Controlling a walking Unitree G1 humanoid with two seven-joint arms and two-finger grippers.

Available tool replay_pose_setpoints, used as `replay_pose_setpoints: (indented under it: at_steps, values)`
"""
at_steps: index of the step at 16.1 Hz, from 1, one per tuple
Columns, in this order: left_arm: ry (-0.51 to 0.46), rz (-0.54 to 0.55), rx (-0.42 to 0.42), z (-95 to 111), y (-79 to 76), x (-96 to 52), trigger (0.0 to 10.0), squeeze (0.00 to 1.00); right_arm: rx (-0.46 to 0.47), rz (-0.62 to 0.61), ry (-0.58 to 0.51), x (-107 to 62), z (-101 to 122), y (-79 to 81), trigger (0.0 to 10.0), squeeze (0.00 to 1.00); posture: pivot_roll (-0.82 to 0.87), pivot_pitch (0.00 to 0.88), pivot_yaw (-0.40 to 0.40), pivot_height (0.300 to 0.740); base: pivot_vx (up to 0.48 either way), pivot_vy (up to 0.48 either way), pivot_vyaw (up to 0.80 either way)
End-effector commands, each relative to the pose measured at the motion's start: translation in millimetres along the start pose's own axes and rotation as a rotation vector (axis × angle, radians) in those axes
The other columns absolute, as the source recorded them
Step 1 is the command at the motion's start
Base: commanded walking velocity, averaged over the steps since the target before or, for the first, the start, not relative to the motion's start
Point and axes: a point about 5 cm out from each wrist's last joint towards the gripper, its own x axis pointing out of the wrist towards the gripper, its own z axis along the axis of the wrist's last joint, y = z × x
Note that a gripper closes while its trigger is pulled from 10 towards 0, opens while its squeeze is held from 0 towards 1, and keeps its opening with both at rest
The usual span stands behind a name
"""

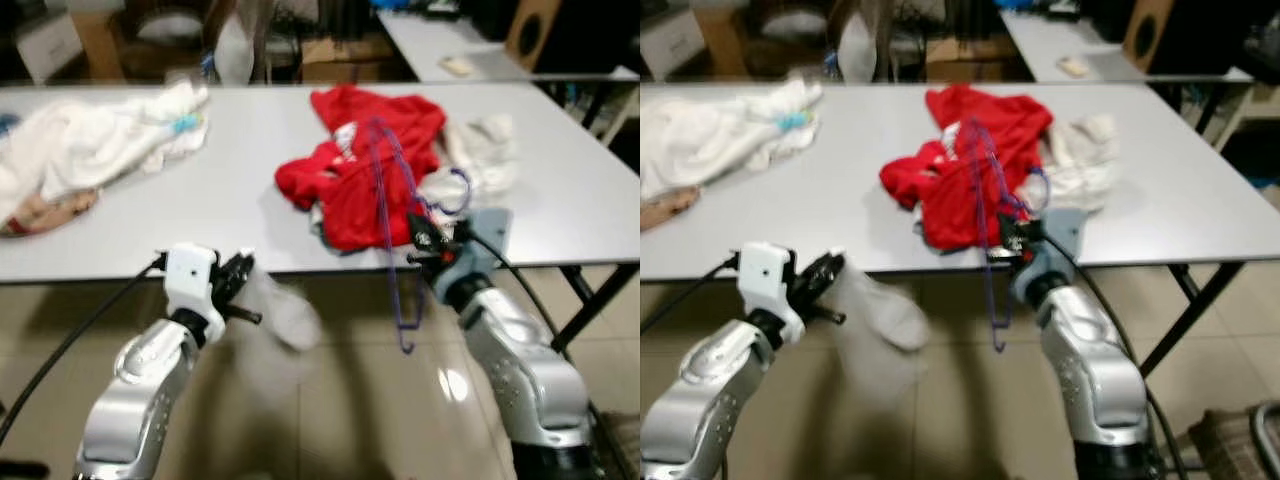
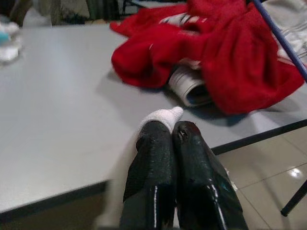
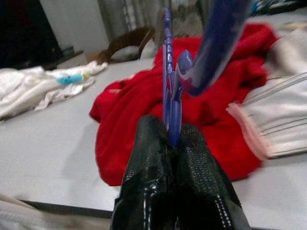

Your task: Hang hanger

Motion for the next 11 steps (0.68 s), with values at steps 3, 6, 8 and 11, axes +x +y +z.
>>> replay_pose_setpoints:
  at_steps: [3,6,8,11]
  values:
    - [-0.044,0.045,0.039,14.0,15.3,-0.6,10.0,0.00,-0.029,0.187,-0.056,4.1,15.5,23.0,10.0,0.00,0.01,0.000,0.048,0.740,0.000,0.157,0.00]
    - [-0.072,0.061,0.046,24.3,23.0,0.0,10.0,0.00,-0.076,0.289,-0.070,2.2,26.9,23.6,10.0,0.00,0.01,0.000,0.044,0.740,0.000,0.000,0.00]
    - [-0.124,0.042,0.028,38.2,24.8,2.0,10.0,0.00,-0.157,0.340,-0.076,1.7,33.9,19.5,10.0,0.00,0.01,0.000,0.042,0.740,0.000,0.000,0.00]
    - [-0.167,0.045,-0.002,56.9,28.5,9.0,10.0,0.00,-0.280,0.337,-0.068,2.8,44.7,1.9,10.0,0.00,0.01,0.000,0.040,0.740,0.000,0.000,0.00]
